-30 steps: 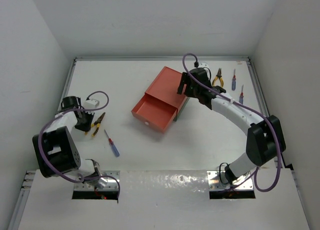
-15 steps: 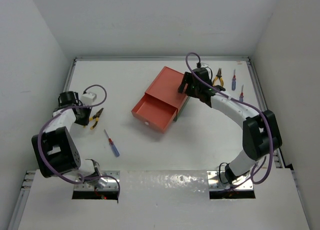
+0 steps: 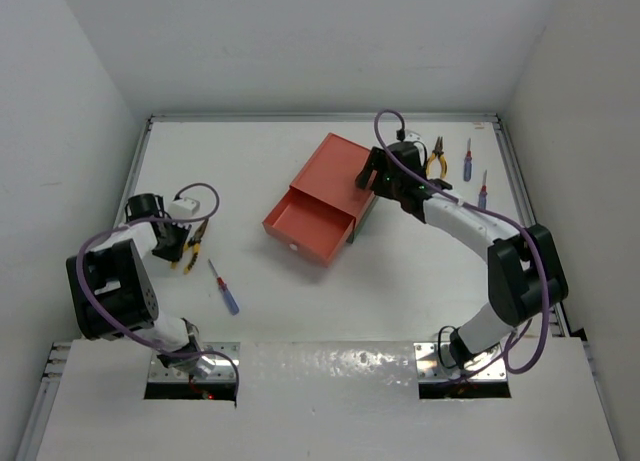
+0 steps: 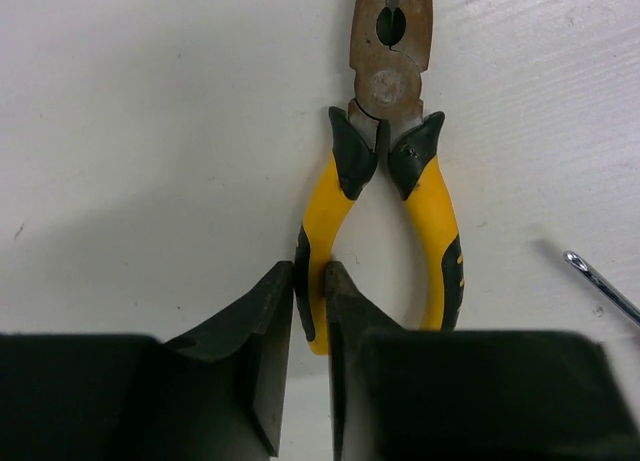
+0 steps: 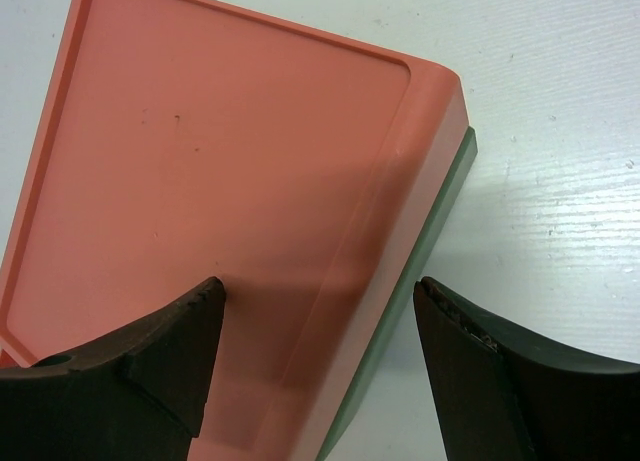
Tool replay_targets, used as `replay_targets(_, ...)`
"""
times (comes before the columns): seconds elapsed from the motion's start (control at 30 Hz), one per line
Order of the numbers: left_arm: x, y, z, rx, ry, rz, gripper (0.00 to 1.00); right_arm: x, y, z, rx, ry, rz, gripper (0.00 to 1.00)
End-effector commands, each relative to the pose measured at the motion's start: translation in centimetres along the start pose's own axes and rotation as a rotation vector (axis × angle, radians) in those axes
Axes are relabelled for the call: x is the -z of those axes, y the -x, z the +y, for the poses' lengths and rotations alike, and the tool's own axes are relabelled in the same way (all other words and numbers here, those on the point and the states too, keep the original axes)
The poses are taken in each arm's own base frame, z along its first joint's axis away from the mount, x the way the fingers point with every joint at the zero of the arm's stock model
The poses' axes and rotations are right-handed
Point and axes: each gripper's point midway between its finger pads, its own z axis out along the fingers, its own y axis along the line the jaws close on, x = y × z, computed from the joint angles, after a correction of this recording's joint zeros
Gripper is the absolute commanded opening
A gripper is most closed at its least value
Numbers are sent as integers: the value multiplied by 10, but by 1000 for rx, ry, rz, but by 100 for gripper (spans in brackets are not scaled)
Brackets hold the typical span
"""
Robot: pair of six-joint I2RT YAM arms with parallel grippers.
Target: Sort the tools into containers
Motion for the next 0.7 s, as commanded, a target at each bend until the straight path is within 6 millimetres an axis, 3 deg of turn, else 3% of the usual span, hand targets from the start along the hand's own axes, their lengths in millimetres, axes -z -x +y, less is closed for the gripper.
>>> replay_targets(0.0, -17, -12, -6, -5, -50, 25, 17, 5, -11, -15, 24, -48, 20, 74)
replay_targets(0.03, -18, -13, -7, -4, -55, 29, 31, 6, -11, -15, 24, -49, 18, 74)
replay_targets(0.13, -18, -11, -6, -8, -50, 20, 42, 7, -10, -17, 29, -49, 9, 74)
replay_targets(0.5, -15, 10, 10, -84, 37, -82, 40, 7, -22, -32, 41, -81, 19, 75)
replay_targets(0.67, -17, 6, -9, -157, -76, -83, 36, 7, -19, -35, 43, -86, 15, 75)
